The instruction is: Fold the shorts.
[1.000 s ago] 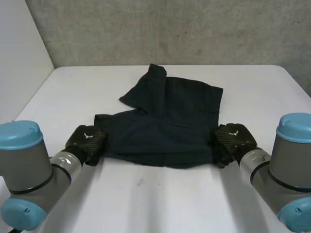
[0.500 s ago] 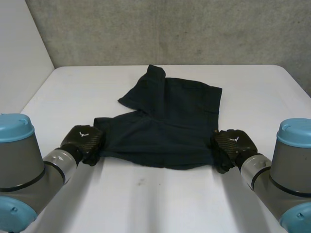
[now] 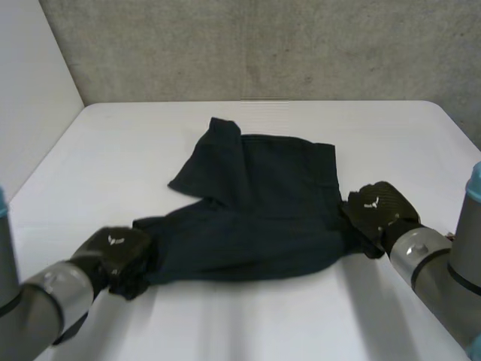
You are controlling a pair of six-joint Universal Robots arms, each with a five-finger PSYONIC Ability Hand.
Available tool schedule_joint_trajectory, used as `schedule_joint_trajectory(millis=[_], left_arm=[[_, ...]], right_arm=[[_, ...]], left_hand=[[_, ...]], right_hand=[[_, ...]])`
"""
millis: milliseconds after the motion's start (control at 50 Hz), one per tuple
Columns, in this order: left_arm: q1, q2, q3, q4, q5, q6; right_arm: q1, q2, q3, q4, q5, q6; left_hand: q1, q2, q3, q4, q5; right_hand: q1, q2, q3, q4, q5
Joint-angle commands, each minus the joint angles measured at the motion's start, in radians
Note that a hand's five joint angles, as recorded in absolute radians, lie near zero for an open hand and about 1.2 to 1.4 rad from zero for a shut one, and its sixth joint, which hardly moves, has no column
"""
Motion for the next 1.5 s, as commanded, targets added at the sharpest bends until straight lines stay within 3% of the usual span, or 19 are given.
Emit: schedule_joint_trajectory(millis=[20,100,180,240,260,300,340,460,540,700,840,960,1280,1340,1380,1440,1500], left_arm=[[-0.049,0.226,-0.103,-0.177,0.007,-0.017],[-0.075,0.290,-0.143,-0.246,0.010,-0.020],[-0.081,0.287,-0.166,-0.194,0.010,-0.023],[-0.084,0.266,-0.152,-0.108,0.010,-0.023],[-0.086,0.266,-0.136,-0.070,0.010,-0.017],[-0.081,0.263,-0.099,-0.010,0.004,-0.012],[-0.080,0.263,-0.073,0.034,0.004,-0.011],[-0.031,0.208,-0.014,0.252,0.010,-0.009],[-0.018,0.024,0.059,0.367,0.011,0.004],[-0.017,-0.320,0.237,0.373,0.014,0.092],[-0.017,-0.447,0.305,0.377,0.056,0.193],[-0.015,-0.487,0.349,0.377,0.099,0.192],[-0.015,-0.612,0.443,0.377,0.091,0.204],[-0.015,-0.618,0.457,0.375,0.088,0.202],[-0.015,-0.618,0.457,0.380,0.085,0.202],[-0.015,-0.615,0.458,0.384,0.073,0.202],[-0.017,-0.610,0.464,0.386,0.009,0.202]], right_arm=[[-0.002,-0.072,0.021,0.223,-0.016,-0.124],[-0.015,-0.103,0.040,0.316,-0.021,-0.204],[-0.008,-0.101,0.047,0.299,-0.050,-0.215],[-0.011,-0.095,0.061,0.248,-0.056,-0.199],[-0.013,-0.091,0.067,0.227,-0.056,-0.186],[-0.010,-0.077,0.078,0.189,-0.059,-0.146],[-0.008,-0.068,0.082,0.165,-0.061,-0.118],[-0.005,-0.065,0.121,0.107,-0.062,-0.058],[-0.010,-0.065,0.144,0.080,-0.064,-0.051],[-0.015,-0.063,0.168,0.029,-0.062,-0.049],[-0.016,-0.063,0.176,0.001,-0.062,-0.046],[-0.013,-0.063,0.187,-0.010,-0.062,-0.044],[-0.013,-0.062,0.193,-0.022,-0.062,-0.046],[-0.015,-0.062,0.193,-0.023,-0.061,-0.046],[-0.013,-0.062,0.193,-0.030,-0.061,-0.046],[-0.013,-0.062,0.193,-0.031,-0.059,-0.046],[-0.013,-0.062,0.193,-0.034,-0.059,-0.046]], left_hand=[[0.271,0.206,0.215,0.195,0.259],[0.271,0.206,0.215,0.195,0.259],[0.254,0.189,0.198,0.178,0.242],[-0.344,-0.409,-0.399,-0.419,-0.355],[-0.636,-0.701,-0.691,-0.711,-0.648],[-0.826,-0.891,-0.881,-0.901,-0.838],[-0.862,-0.927,-0.917,-0.937,-0.874],[-0.827,-0.892,-0.882,-0.902,-0.839],[-0.760,-0.825,-0.815,-0.835,-0.771],[-0.601,-0.666,-0.656,-0.676,-0.613],[-0.545,-0.610,-0.601,-0.621,-0.557],[-0.454,-0.519,-0.509,-0.529,-0.466],[-0.366,-0.431,-0.421,-0.441,-0.378],[-0.153,-0.218,-0.208,-0.228,-0.164],[0.222,0.157,0.167,0.146,0.210],[0.271,0.206,0.215,0.195,0.259],[0.271,0.206,0.215,0.195,0.259]], right_hand=[[0.523,0.248,0.208,0.206,0.263],[0.523,0.248,0.208,0.206,0.263],[0.523,0.248,0.208,0.206,0.263],[0.523,0.248,0.208,0.206,0.263],[0.523,0.248,0.208,0.206,0.263],[0.523,0.248,0.208,0.206,0.263],[0.523,0.248,0.208,0.206,0.263],[0.523,0.248,0.208,0.206,0.263],[0.523,0.248,0.208,0.206,0.263],[0.523,0.248,0.208,0.206,0.263],[0.523,0.248,0.208,0.206,0.263],[0.523,0.248,0.208,0.206,0.263],[0.523,0.248,0.208,0.206,0.263],[0.523,0.248,0.208,0.206,0.263],[0.523,0.248,0.208,0.206,0.263],[0.523,0.248,0.208,0.206,0.263],[0.523,0.248,0.208,0.206,0.263]])
